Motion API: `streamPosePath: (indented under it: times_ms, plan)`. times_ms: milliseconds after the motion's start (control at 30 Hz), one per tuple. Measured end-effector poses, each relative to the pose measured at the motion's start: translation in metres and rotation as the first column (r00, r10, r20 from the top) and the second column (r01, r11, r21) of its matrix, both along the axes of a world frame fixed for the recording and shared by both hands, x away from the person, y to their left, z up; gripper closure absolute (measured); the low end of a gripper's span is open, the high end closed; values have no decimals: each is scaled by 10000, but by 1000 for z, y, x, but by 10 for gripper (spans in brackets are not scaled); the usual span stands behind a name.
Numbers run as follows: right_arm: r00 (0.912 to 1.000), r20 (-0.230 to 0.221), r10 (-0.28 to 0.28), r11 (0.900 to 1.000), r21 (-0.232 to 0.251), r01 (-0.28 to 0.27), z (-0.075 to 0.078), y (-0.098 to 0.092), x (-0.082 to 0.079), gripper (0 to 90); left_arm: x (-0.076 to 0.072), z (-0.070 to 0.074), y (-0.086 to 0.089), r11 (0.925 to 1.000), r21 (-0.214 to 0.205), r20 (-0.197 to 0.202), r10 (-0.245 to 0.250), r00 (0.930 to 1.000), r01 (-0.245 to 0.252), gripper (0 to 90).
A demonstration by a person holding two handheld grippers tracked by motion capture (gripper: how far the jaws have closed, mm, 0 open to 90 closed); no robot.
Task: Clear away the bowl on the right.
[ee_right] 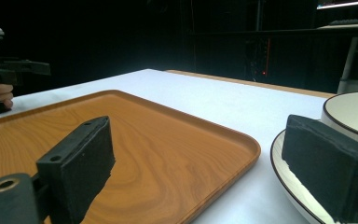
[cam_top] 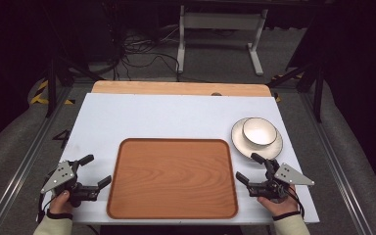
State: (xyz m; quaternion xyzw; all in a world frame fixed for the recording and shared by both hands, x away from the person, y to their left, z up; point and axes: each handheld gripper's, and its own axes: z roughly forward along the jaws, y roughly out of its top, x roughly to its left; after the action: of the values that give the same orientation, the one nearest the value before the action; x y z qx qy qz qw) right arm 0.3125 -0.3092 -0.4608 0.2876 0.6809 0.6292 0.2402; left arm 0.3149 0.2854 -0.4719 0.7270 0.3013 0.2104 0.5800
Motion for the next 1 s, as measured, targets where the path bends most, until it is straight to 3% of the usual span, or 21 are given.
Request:
streamPosePath:
  times_ms: [133,633,867,1000]
  plan:
    - [10000,-88,26,9998,180,-24,0,-2,1,99,0,0,-1,10000,35,95,44,9999,-44,3]
    - [9999,-72,70,10000,58,-70,0,0,1,154,1,0,-1,10000,49,31,58,10000,-58,4]
    - [9988,-482,-86,9993,349,103,2,-2,3,222,1,0,-2,9998,180,-10,21,10000,-20,4]
    - [9994,-230,-247,9994,220,252,11,-1,5,221,0,0,-2,9998,198,36,71,10000,-72,3]
